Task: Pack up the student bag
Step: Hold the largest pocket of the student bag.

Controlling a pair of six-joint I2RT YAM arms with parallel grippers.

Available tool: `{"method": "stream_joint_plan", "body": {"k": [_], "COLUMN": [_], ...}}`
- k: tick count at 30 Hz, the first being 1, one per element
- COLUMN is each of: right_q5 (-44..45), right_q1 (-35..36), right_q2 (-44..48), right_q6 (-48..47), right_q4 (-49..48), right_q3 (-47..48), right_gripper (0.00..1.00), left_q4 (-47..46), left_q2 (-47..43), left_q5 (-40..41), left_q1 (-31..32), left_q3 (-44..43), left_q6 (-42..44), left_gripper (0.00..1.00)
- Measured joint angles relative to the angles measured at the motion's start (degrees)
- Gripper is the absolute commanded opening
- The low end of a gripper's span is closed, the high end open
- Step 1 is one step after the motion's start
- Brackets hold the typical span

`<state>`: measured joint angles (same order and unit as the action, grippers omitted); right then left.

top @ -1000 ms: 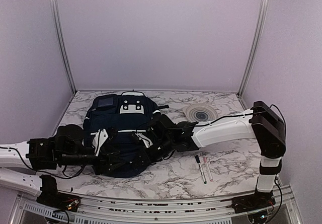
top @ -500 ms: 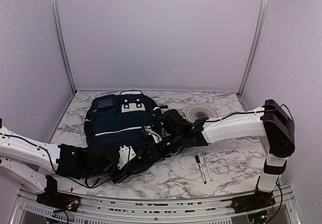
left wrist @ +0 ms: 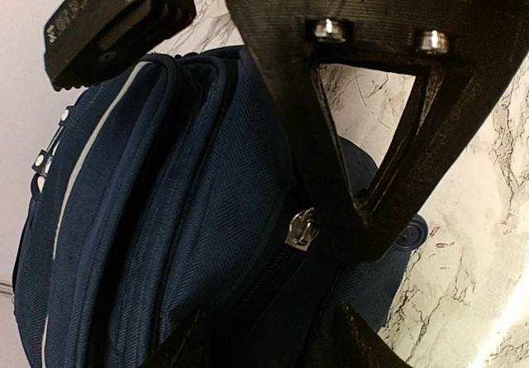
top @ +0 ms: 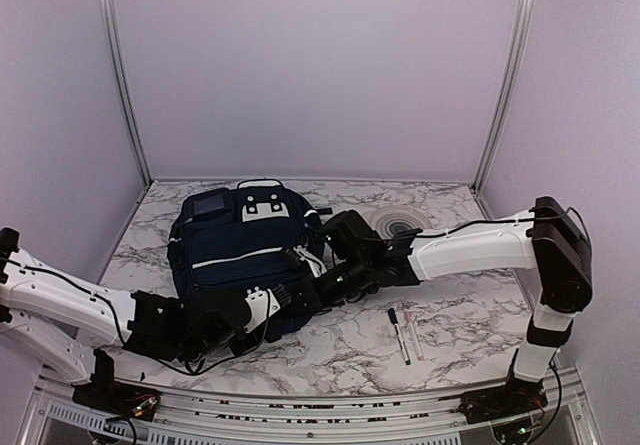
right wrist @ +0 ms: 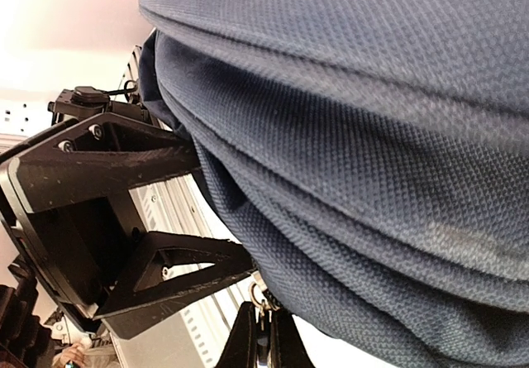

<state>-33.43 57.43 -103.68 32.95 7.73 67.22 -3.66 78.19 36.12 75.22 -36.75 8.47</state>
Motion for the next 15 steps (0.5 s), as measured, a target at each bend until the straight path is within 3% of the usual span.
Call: {"method": "stream_joint_plan", "body": {"k": [3, 10, 15], "right_q5": [-0.1, -0.5, -0.6], "right_q1": [0.0, 0.0, 0.0], "right_q2": [0.2, 0.4, 0.4], "right_q6": [-0.2, -0.5, -0.5], "right_q4": [0.4, 2.6, 2.7], "right_q3": [0.0, 0.0, 0.0], "right_gripper": [0.00, 0.00, 0.00], "left_q4": [-0.7, -3.7, -0.3], "left_q2": [-3.3, -19.9, -17.3], "left_q5": [-1.7, -18.2, -20.3], "left_q1": [-0.2, -0.9, -1.1], "left_q3": [1.3, 7.2, 4.9], "left_q6": [1.6, 7.5, 11.2], "left_gripper": [0.56, 0.61, 0.68]}}
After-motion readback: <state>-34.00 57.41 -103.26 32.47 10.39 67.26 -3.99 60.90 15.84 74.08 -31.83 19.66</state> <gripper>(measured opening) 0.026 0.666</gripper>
